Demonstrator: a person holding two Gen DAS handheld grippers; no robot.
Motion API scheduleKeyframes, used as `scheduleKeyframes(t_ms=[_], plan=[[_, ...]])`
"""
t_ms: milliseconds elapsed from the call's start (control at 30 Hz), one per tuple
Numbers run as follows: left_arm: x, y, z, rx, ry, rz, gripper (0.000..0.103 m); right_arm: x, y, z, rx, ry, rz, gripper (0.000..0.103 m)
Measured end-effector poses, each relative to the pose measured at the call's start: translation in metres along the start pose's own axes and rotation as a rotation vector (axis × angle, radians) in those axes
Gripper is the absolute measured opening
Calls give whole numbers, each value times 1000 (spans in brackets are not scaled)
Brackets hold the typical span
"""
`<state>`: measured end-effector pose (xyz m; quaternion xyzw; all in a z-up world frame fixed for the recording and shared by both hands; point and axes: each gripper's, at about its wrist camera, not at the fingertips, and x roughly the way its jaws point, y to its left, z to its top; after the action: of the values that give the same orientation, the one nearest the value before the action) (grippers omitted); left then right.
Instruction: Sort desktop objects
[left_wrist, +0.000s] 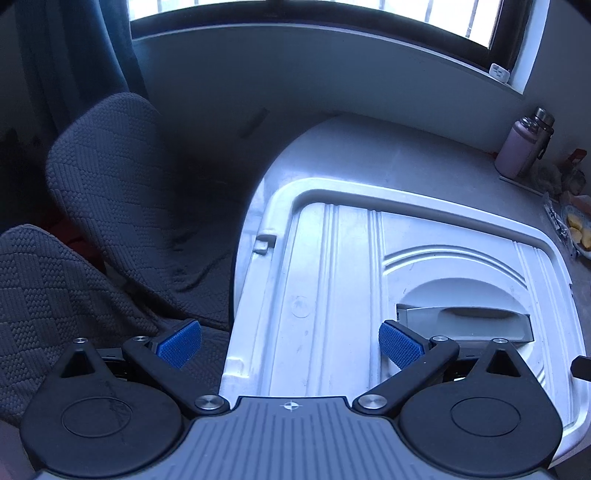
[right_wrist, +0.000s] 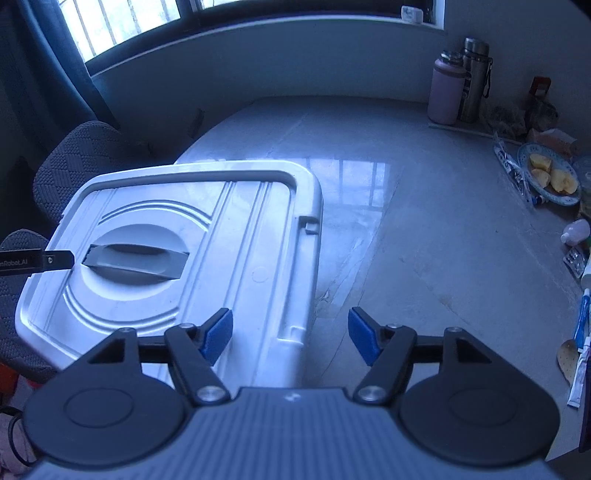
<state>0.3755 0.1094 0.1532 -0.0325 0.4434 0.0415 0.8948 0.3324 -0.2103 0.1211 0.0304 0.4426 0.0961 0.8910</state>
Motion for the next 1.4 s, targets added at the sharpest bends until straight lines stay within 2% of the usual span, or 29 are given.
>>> scheduleKeyframes(t_ms=[167, 267, 433, 500, 633, 733, 867, 933, 1200, 1400], plan=[[-54, -15, -16, 31, -187, 29, 103, -28, 6, -18, -17, -83, 38, 69], [-80, -14, -36, -3, -244, 43, 103, -39, 7, -33, -10, -117, 64, 70], [-97, -4, -76, -38, -232, 44, 103, -52, 20, -62, -25, -142, 85, 70], [-99, -2, -93, -45, -231, 42, 103, -56, 25, -73, -33, -158, 67, 70], [-99, 0, -126, -37, -224, -21, 103, -63, 36, -97, -24, -181, 37, 70], [-100, -1, -151, -13, -250, -56, 103, -68, 45, -118, -21, -214, 11, 70], [-97, 1, -183, 26, -238, -1, 103, -71, 55, -147, 9, -250, -19, 71], [-96, 2, -200, 44, -227, 2, 103, -70, 59, -162, 7, -262, -28, 75], [-92, 0, -260, 75, -224, 24, 103, -66, 65, -207, 15, -285, -27, 76], [-97, -9, -290, 112, -244, 21, 103, -73, 68, -232, 15, -330, -24, 76]])
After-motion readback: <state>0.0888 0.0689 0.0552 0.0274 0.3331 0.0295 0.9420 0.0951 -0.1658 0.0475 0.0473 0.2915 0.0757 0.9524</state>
